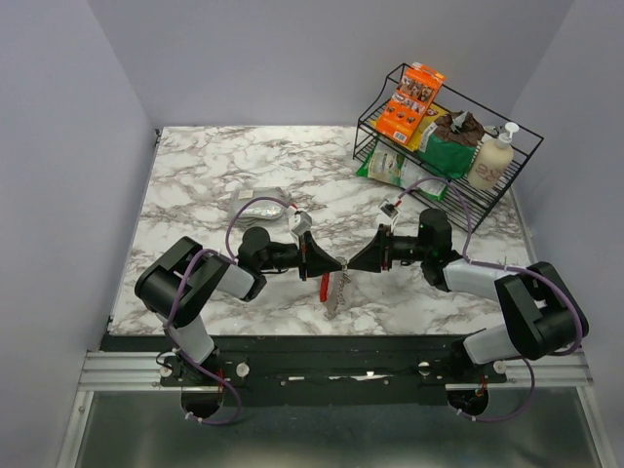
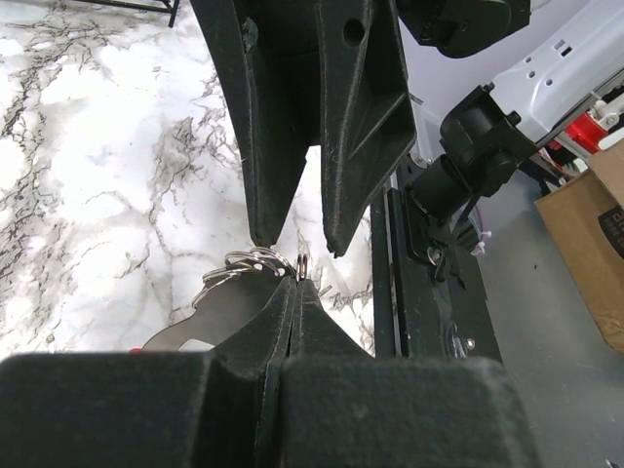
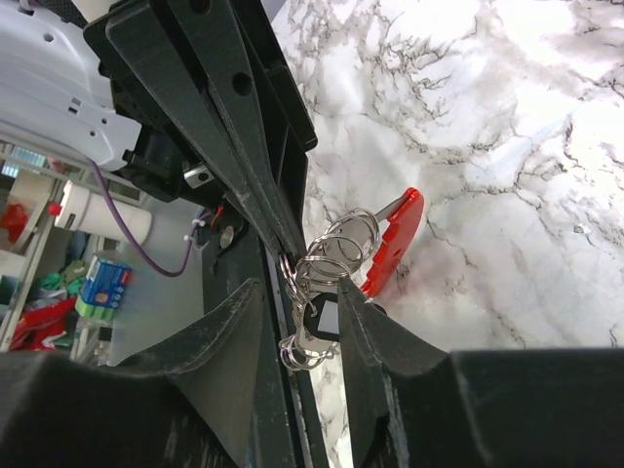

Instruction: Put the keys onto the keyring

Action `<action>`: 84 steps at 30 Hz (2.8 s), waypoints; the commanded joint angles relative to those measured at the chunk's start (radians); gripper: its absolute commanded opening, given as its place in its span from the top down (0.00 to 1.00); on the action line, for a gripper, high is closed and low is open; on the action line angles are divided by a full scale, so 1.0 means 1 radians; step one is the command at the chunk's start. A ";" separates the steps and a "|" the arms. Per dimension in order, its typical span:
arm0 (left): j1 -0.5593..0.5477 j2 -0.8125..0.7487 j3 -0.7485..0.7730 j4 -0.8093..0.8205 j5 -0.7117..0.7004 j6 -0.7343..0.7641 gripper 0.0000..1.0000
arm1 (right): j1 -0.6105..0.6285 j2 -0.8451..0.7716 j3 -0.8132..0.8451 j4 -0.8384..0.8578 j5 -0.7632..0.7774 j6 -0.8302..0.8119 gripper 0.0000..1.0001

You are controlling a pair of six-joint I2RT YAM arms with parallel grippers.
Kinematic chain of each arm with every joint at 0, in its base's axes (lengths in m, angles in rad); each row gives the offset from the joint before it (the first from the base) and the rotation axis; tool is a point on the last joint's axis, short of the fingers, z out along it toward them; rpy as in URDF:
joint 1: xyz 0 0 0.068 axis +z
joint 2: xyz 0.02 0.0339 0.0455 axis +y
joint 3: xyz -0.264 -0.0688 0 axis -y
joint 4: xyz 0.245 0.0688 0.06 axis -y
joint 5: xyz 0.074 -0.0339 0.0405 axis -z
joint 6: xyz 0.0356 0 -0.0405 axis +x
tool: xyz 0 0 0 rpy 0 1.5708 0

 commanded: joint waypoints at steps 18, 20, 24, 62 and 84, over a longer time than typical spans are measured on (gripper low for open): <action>-0.017 0.008 0.042 0.381 0.014 -0.019 1.00 | 0.001 0.051 0.034 0.018 -0.047 0.002 0.65; -0.020 0.008 0.042 0.381 0.012 -0.019 1.00 | 0.000 0.054 0.033 0.027 -0.052 0.007 0.65; -0.021 0.008 0.042 0.381 0.009 -0.019 1.00 | 0.001 0.056 0.033 0.034 -0.061 0.017 0.69; -0.031 0.005 0.026 0.376 0.038 -0.025 0.54 | 0.004 0.008 0.251 -0.591 -0.050 -0.335 1.00; -0.034 -0.093 0.014 0.139 -0.247 0.225 0.18 | 0.004 -0.041 0.252 -0.711 0.019 -0.383 1.00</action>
